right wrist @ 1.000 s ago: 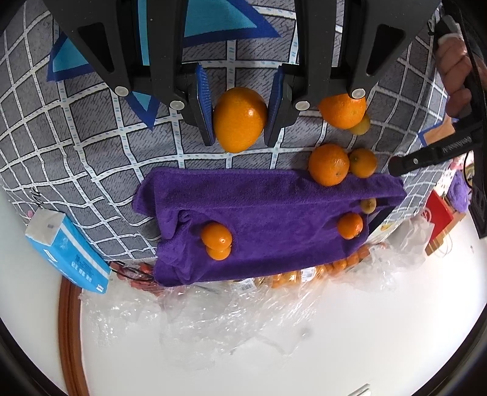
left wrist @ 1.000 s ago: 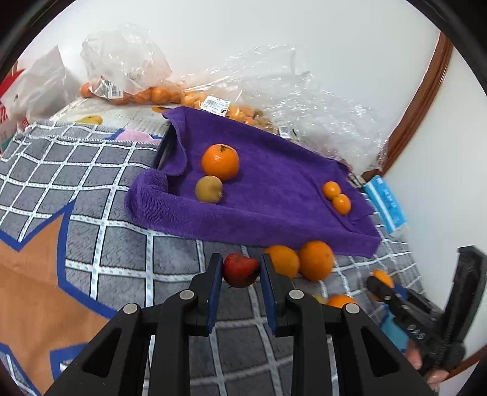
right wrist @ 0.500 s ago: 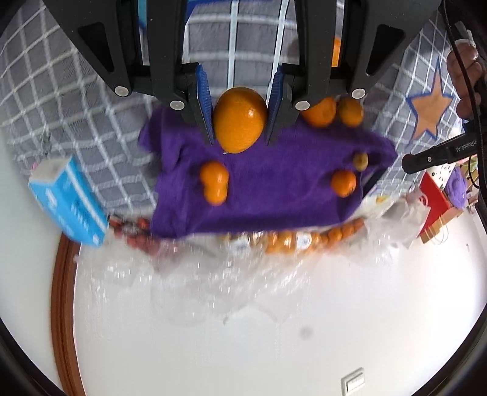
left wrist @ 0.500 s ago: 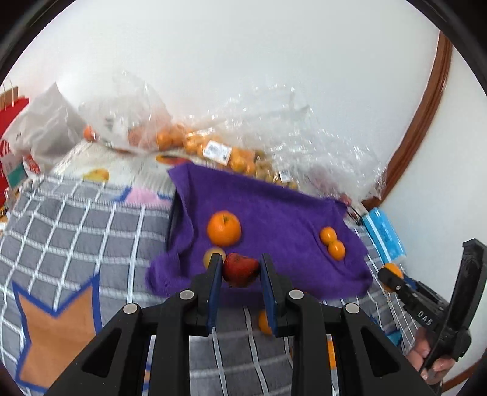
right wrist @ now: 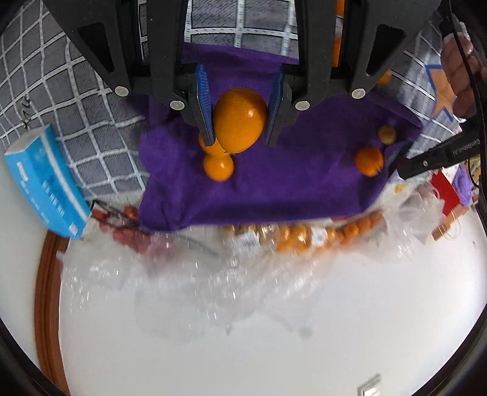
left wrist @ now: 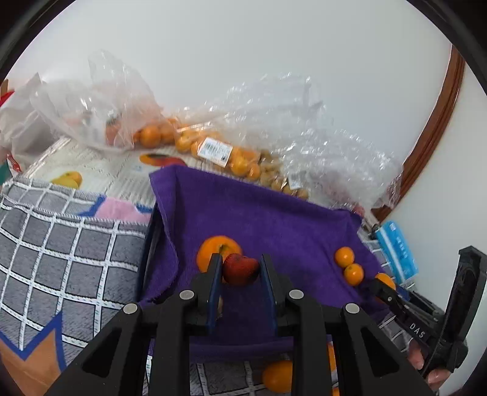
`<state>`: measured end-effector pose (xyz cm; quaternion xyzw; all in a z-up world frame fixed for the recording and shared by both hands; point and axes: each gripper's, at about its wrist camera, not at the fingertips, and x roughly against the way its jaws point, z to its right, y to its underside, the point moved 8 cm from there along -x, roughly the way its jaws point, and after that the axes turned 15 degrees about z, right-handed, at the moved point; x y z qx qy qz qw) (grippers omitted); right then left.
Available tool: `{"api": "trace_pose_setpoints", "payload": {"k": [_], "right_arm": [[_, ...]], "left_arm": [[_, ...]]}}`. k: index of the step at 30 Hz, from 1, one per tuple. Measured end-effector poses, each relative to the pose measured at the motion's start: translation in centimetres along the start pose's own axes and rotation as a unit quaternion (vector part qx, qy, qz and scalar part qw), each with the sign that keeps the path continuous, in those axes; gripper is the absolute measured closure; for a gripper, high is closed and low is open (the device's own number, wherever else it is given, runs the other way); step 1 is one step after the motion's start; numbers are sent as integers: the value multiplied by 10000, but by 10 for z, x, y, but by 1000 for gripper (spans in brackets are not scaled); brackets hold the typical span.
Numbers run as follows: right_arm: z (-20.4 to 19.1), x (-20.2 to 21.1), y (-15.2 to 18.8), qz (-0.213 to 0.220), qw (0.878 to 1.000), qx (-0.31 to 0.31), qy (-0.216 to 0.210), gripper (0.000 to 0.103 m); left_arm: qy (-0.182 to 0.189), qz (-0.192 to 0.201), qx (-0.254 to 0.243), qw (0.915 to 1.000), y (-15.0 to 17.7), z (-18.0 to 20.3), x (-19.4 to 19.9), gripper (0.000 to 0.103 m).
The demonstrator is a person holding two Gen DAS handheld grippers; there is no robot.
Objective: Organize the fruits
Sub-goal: 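Carry both fruits over the towel and open both grippers to release them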
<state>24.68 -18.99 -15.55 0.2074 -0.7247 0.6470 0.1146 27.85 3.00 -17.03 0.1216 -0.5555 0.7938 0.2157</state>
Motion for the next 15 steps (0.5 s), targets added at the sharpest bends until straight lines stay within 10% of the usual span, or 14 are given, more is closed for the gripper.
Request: {"api": "trace_pose_setpoints", "payload": {"k": [15], "right_arm": [[14,-24,23,-390,9990,-27,217,70]], "left_arm": [[-26,-273,151,9995,13,-6,-17,79]]}}
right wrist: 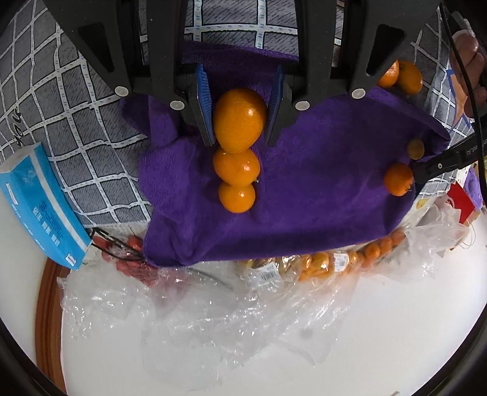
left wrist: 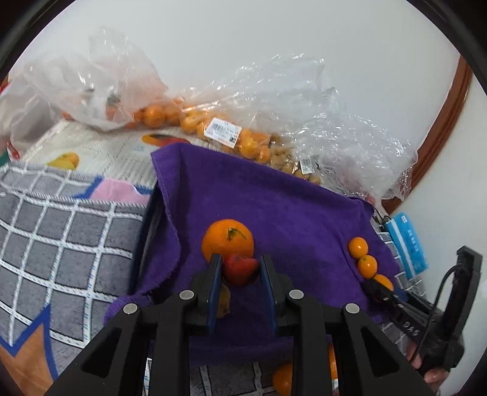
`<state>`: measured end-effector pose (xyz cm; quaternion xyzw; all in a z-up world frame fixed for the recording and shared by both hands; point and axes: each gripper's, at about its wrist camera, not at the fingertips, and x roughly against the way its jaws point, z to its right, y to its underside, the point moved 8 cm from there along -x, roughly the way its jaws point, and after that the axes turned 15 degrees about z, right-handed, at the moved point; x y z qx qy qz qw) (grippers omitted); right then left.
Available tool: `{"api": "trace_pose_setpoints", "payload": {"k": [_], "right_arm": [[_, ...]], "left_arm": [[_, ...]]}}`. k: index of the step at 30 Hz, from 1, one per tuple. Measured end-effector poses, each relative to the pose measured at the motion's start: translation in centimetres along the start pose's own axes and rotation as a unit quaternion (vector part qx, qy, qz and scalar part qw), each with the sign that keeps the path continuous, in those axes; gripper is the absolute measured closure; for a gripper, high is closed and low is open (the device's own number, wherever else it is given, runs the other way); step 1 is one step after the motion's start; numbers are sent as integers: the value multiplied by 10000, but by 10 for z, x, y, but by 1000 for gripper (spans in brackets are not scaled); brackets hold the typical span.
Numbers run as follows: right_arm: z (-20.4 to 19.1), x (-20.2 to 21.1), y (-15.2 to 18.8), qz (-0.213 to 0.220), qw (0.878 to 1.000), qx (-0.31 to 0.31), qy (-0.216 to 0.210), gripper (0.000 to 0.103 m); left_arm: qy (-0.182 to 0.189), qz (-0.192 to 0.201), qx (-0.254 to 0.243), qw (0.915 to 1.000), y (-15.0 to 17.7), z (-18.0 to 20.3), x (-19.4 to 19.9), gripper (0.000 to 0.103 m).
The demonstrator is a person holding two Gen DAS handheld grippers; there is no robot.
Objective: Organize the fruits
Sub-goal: 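Carry both fruits over the towel and open both grippers to release them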
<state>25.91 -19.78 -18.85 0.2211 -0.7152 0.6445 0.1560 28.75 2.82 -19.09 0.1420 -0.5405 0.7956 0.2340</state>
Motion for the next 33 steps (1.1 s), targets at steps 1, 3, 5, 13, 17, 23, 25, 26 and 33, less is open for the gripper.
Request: {"api": "trace_pose_setpoints", "payload": {"k": [1,3,5,13,17,23,25,26,33], "right_arm": [[0,-1,1,-10,10000,20,28,70],[0,-3,3,-39,9999,77,73,70],[0,-3,3,-26,9998,136,135,70],[0,-2,4,23,9997,136,203,70],[2,0,3,54,9998,72,203,70],[1,2,1,113,9997,32,209,65],[0,4,0,155,9996,43,222,60],[1,4,0,189,9995,45,256,59],[7,14,-6,435,9982,-48,404,56]], "left_arm": [[26,-42,16,10000,1,0,-1,79],[-16,-9,-10,10000,2,1,0,79],[-56,11,-77,10000,3,1,0,79],[-133,69,-203,9997,3,2,1,79],[-198,56,-170,9996,2,-3,-1,79],[-190,48,-188,9996,2,-3,-1,79],[-181,71,-209,9996,2,-2,0,79],[-166,72,-197,9996,2,-1,0,78],[-147,311,-251,9991,-4,2,11,68]]}}
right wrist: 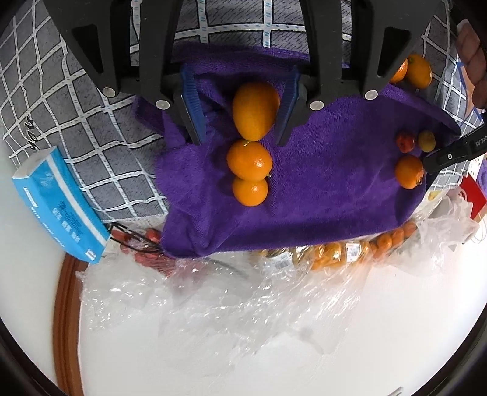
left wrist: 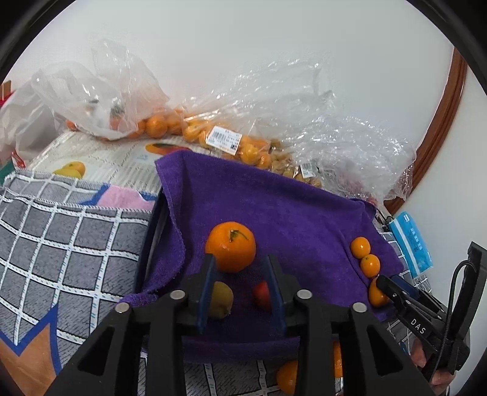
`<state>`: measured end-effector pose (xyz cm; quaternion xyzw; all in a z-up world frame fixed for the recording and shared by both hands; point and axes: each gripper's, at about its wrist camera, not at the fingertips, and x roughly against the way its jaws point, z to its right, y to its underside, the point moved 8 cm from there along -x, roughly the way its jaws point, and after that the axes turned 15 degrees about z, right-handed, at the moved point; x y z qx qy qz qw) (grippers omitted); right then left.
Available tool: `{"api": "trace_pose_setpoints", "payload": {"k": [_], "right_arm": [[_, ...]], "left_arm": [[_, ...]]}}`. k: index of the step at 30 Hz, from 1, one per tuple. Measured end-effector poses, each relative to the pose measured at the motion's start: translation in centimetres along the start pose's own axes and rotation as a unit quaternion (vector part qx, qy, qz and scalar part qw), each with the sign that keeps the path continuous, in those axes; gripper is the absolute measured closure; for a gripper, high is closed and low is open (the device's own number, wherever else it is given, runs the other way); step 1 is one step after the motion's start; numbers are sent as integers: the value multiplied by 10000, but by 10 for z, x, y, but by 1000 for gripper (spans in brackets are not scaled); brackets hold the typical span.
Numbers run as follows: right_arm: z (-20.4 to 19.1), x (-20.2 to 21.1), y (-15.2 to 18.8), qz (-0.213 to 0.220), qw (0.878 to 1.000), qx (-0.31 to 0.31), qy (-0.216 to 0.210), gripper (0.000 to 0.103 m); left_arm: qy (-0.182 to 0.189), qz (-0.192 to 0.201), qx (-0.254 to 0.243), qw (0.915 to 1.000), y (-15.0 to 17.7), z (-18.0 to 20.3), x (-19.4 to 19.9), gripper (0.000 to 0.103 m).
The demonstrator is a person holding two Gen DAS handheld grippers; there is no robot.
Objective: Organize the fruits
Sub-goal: 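Carry both fruits over the towel and open both grippers to release them, then withdraw both grippers from the towel toward the fruits on the bed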
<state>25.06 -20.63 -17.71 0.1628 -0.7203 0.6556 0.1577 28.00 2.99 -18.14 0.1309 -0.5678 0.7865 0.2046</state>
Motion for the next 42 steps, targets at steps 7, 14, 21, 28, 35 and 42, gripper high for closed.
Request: {"api": "trace_pose_setpoints", "payload": {"k": [7,14,21,28,35,42], "right_arm": [[6,9,-5,236,9995,-177,91,53],[3,34,-9,389,9989,-161,210,53],[-33,85,15,92,9986,-246,-461,50],[-77,109,52,-92,9951,-70,-986,44],[-92,99,75,-446,9936,259,-1004,44],[-93,86,80,-575,9930,346,-967,48]], "left_arm": [[4,307,-304,9991,-8,9,9,61],[148,352,-325,9987,-8,15,18,57],[218,475,-177,9985,-15,12,27,50],[7,549,-195,9983,-24,4,36,48],[118,-252,-629,9976,12,1,61,45],[-195,-535,-676,9961,56,-27,80,45]]}}
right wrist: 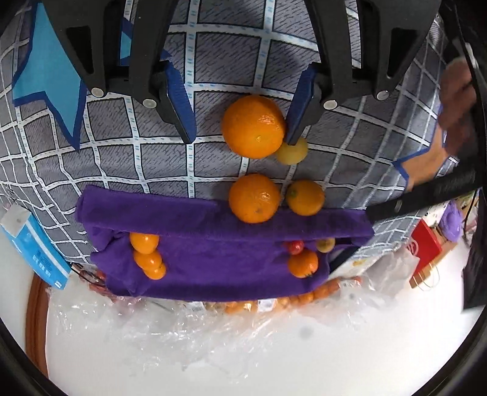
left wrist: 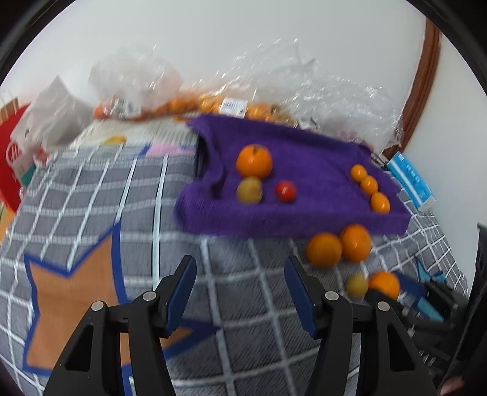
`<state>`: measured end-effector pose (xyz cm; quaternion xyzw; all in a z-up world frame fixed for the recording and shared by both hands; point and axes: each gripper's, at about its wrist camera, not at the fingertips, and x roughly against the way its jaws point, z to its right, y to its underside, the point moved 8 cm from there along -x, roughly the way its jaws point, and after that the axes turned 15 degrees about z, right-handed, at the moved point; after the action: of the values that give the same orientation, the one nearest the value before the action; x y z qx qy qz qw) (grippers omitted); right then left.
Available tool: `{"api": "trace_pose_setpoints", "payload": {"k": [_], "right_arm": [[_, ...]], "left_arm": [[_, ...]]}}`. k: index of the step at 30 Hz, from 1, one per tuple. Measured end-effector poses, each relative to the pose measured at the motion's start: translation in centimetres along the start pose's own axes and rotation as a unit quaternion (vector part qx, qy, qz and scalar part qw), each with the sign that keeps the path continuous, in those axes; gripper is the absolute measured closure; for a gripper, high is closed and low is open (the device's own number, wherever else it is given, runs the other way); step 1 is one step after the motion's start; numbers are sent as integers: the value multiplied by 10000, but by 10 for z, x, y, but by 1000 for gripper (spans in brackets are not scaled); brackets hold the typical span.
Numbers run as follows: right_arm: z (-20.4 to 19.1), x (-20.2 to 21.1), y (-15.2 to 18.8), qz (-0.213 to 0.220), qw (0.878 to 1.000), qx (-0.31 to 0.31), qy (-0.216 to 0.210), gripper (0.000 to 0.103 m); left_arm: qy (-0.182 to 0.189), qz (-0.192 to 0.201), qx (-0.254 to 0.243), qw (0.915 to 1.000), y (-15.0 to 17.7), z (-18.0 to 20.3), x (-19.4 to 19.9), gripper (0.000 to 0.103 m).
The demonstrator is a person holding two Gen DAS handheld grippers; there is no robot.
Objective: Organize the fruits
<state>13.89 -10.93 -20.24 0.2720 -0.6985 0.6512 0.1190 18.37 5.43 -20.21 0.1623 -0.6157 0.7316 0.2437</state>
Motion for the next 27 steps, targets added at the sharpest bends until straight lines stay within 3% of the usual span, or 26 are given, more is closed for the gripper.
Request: {"api": "trace_pose_setpoints", "payload": {"k": [4,10,27], "right_arm": [[-3,-1,-3,93,9997,229,49,51],[-2,-5,1,-83,9999,139,-12,62],[3,-1,2,-40,9999,60,90,63]], "left_arm": [[-168,-55,91,9998,13,-9,-5,48],[-29,-43,230,9997,14,-13,-5,48],[87,-44,292,9995,14,-13,-4,43]]}}
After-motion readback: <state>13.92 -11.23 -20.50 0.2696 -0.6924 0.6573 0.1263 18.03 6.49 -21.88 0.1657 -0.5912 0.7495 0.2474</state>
